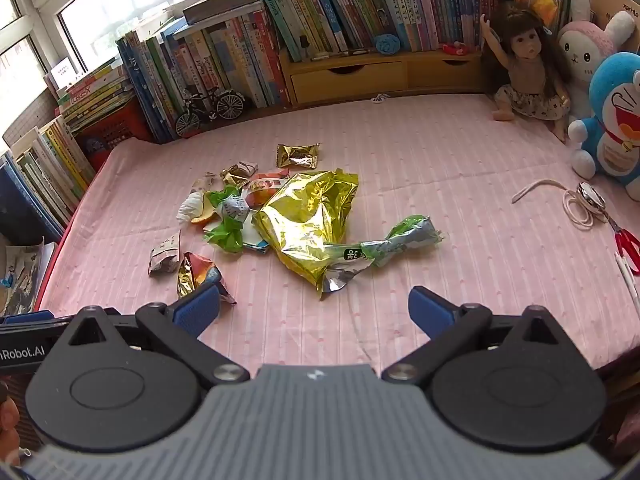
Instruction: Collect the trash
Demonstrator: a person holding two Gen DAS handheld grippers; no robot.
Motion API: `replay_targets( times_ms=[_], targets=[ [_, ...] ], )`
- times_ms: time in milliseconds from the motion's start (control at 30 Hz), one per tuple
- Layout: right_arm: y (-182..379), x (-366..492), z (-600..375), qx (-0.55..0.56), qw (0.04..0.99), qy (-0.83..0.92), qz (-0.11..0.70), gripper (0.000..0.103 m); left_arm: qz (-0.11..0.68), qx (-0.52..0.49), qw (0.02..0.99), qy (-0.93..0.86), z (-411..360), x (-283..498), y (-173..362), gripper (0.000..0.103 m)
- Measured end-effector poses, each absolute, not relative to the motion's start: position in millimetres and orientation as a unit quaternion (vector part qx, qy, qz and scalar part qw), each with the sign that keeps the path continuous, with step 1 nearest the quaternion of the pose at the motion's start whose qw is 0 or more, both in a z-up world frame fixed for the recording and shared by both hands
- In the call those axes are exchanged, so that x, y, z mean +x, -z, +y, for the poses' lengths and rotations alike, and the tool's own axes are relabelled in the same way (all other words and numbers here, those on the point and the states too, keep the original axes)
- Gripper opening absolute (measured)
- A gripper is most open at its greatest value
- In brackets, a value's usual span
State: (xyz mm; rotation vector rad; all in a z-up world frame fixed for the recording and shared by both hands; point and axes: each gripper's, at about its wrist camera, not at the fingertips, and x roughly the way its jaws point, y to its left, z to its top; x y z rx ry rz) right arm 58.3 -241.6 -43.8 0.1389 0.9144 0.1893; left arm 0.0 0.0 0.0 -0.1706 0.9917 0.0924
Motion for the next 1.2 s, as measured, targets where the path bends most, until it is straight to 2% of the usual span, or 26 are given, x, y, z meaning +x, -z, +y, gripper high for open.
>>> replay_targets(
  times_ms=[1200],
  targets=[
    [44.4,62.8,-237.9,0.062,0.891,-0.088,0.441,0.103,0.474,-0.077,0.876,-0.045,-0.9,1.3,1.4,0.102]
  ],
)
